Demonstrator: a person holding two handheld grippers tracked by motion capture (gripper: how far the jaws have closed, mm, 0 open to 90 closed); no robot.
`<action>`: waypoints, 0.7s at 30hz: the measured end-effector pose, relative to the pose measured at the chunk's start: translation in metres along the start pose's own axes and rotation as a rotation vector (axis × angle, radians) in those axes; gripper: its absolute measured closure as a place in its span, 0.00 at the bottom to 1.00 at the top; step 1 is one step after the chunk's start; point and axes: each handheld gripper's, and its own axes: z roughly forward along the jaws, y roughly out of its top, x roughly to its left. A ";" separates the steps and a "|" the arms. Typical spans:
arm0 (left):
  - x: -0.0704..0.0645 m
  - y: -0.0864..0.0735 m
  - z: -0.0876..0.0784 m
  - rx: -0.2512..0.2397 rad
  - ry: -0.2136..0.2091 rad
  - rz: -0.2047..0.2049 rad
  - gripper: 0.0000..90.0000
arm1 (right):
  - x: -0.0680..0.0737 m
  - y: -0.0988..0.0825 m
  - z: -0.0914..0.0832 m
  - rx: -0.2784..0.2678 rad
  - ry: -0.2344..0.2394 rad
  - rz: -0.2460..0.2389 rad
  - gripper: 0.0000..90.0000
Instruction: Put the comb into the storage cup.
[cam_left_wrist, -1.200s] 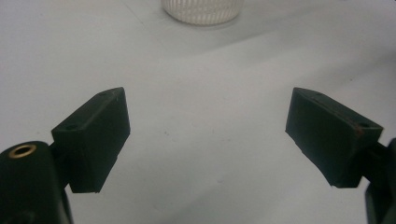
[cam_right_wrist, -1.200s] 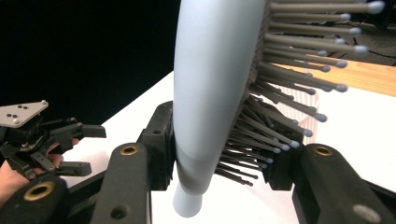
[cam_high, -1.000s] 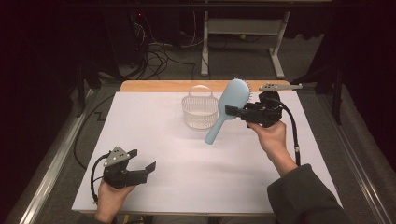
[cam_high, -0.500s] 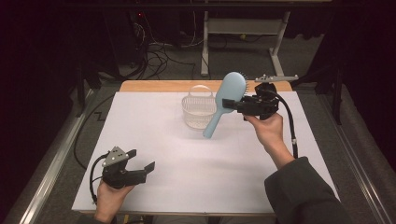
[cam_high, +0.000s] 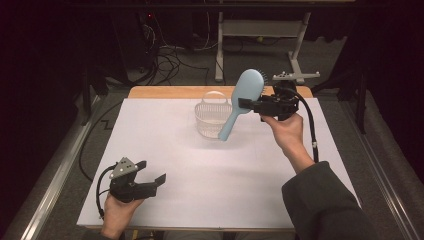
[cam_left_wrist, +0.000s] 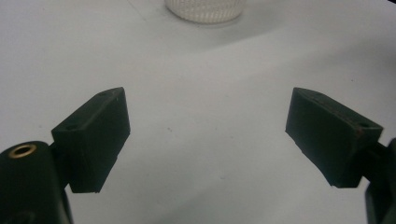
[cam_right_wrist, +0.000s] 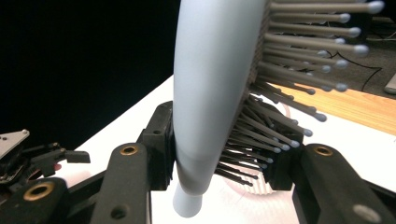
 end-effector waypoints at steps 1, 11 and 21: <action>0.000 0.000 0.000 -0.001 0.000 -0.001 0.14 | 0.000 0.001 0.000 0.000 -0.003 0.002 0.61; 0.000 0.000 0.000 -0.004 0.003 -0.005 0.14 | -0.004 0.008 0.003 -0.011 -0.018 0.012 0.61; 0.001 -0.001 0.001 0.005 -0.003 -0.007 0.14 | -0.008 0.015 0.006 -0.015 -0.044 0.015 0.60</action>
